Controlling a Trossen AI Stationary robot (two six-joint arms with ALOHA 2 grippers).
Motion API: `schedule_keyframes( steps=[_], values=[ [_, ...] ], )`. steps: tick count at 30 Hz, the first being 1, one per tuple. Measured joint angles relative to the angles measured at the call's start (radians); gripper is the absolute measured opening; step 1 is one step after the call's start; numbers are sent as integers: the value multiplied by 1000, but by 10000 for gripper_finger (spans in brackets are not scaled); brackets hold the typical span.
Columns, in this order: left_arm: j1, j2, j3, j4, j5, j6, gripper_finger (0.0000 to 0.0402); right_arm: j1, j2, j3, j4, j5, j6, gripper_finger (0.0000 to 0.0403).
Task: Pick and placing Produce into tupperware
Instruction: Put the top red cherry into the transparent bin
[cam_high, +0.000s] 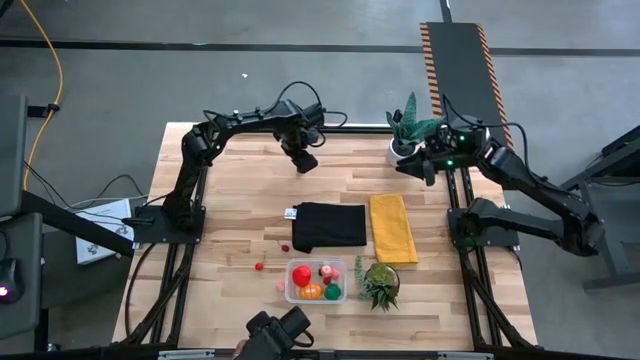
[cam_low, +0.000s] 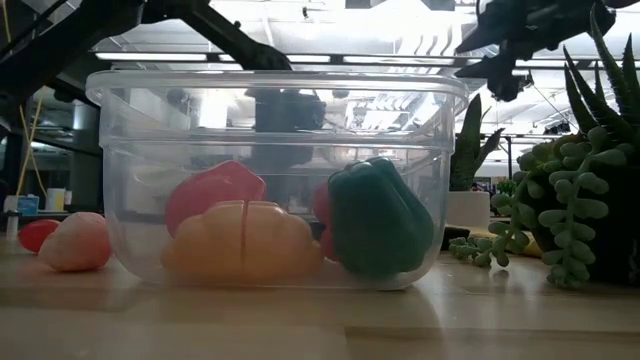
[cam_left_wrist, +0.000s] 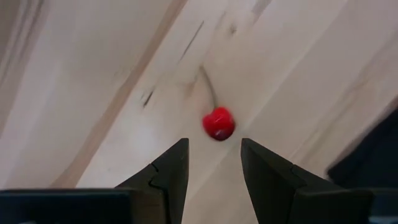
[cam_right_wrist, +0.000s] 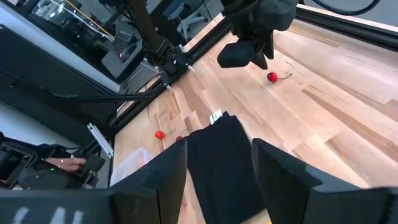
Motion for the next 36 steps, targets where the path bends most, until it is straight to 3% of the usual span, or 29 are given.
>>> schedule_keyframes(
  steps=[16,36],
  values=[
    [0,8,-11,84,41,2,134,0,29,0,41,0,13,171],
    [8,20,-11,51,26,40,134,0,29,0,44,0,26,171]
  ],
)
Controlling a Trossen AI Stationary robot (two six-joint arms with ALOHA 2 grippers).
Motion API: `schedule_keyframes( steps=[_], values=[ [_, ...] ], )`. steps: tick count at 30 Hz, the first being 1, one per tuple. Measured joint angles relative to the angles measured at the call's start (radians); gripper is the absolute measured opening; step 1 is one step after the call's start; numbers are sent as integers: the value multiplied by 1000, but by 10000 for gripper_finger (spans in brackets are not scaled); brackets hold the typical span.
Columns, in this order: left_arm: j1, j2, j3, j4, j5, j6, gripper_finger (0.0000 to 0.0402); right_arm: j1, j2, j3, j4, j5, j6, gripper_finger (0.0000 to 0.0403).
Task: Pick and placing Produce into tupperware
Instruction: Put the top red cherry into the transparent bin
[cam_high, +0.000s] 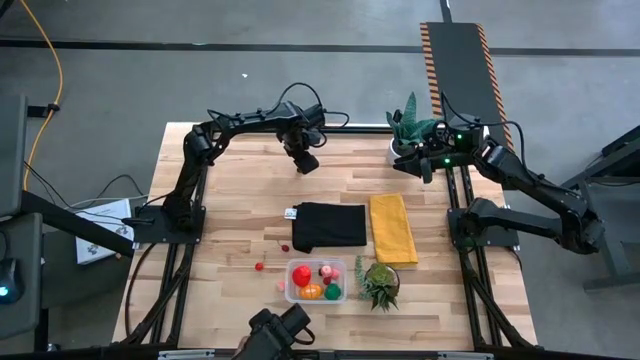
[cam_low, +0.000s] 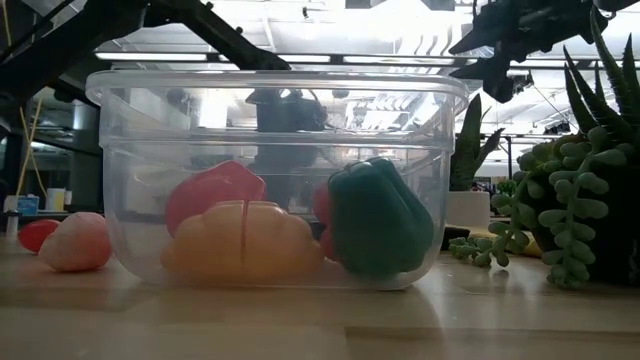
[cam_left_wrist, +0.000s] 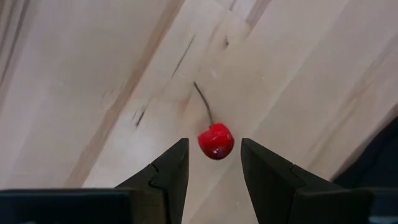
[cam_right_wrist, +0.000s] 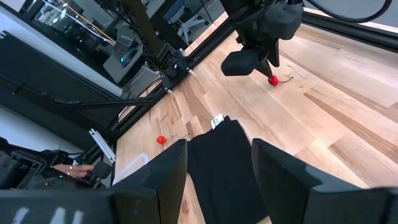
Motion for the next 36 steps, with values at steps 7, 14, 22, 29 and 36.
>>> schedule_keyframes(
  steps=[7,14,22,29,36],
  values=[
    [0,2,0,5,-2,16,134,0,0,0,0,0,0,171],
    [-2,25,0,-4,-8,19,134,0,0,0,0,0,1,171],
    [-2,25,0,-1,6,29,134,0,0,0,0,0,7,171],
    [-2,25,0,3,11,43,134,0,0,0,0,0,-1,171],
    [-2,25,0,2,12,65,134,0,0,0,0,0,-3,171]
  ],
)
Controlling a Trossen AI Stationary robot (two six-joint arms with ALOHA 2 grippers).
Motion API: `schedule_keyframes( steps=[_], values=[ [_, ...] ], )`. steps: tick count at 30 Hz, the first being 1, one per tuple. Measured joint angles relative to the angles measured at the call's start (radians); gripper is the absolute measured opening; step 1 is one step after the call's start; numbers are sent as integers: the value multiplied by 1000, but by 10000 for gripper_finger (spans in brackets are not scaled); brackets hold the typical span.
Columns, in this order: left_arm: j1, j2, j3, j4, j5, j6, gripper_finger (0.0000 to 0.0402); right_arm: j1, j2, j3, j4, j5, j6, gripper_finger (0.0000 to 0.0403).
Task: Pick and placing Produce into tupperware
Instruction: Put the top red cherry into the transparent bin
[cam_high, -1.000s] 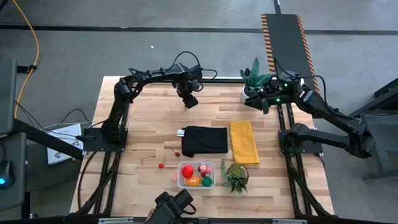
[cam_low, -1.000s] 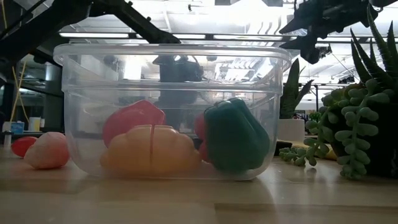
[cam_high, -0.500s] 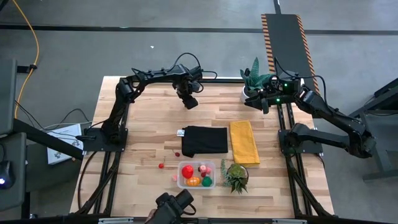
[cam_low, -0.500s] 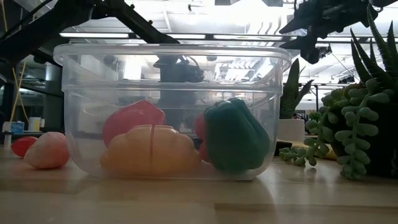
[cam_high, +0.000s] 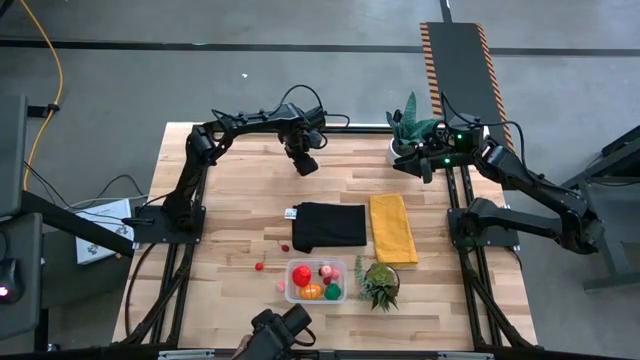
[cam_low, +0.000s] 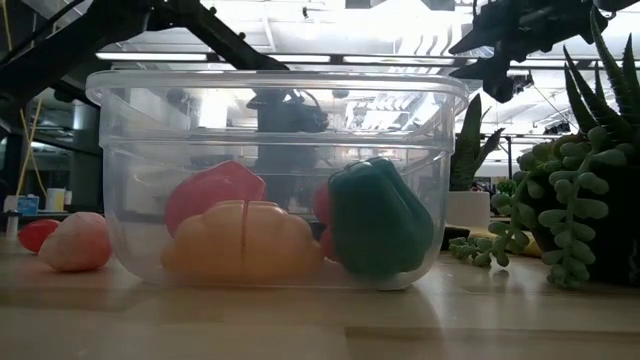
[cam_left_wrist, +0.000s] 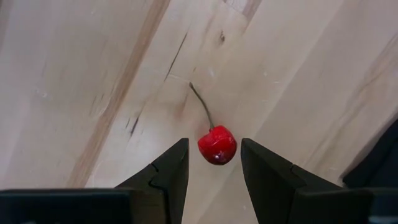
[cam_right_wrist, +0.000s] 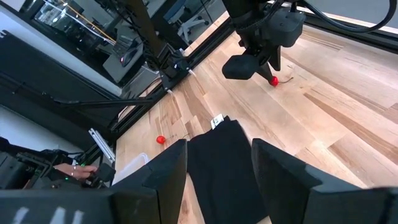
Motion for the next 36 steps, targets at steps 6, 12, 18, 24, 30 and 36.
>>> schedule_keyframes(
  steps=[6,12,18,24,30,36],
  values=[
    [0,0,0,-1,0,-15,134,0,0,0,0,0,0,171],
    [0,0,0,2,0,-23,134,0,0,0,0,0,0,171],
    [0,0,0,-6,0,-23,133,0,0,0,0,0,0,171],
    [0,0,0,-7,1,-19,133,0,0,0,0,0,0,171],
    [0,0,0,-3,1,-22,133,0,0,0,0,0,0,171],
    [0,0,0,15,15,-24,133,0,0,0,0,0,0,171]
  ],
)
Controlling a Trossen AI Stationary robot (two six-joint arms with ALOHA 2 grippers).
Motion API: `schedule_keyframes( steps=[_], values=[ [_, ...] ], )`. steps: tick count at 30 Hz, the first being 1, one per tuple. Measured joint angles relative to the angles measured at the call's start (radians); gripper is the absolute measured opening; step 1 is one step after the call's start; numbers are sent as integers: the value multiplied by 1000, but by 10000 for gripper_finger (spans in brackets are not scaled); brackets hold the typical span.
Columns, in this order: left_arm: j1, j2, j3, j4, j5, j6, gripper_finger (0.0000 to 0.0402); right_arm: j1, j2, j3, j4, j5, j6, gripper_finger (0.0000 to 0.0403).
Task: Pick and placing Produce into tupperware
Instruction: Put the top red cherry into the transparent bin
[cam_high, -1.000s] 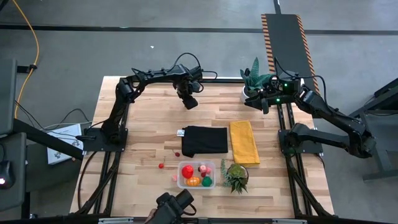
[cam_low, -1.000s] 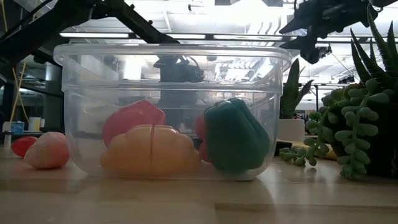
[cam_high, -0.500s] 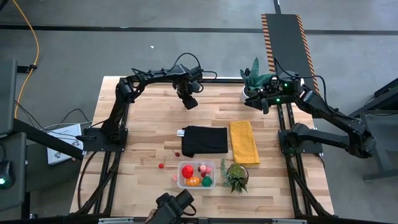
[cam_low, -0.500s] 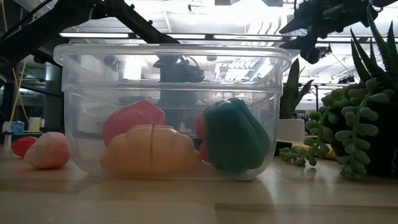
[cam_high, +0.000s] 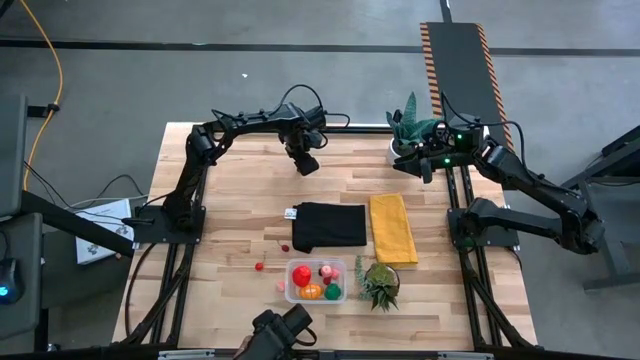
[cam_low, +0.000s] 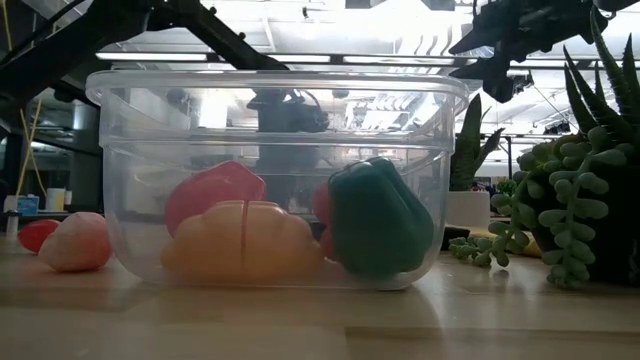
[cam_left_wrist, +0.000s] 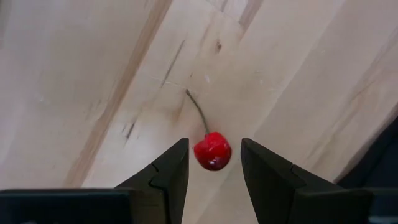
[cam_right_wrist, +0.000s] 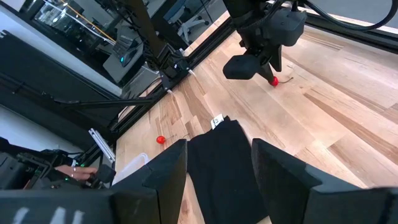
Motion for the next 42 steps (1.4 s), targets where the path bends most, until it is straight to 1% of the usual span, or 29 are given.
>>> schedule_keyframes(
  steps=[22,42],
  values=[
    [0,0,0,-28,0,-17,133,0,0,0,0,0,-2,171],
    [0,1,0,20,2,-55,134,0,0,0,0,0,-16,171]
  ],
)
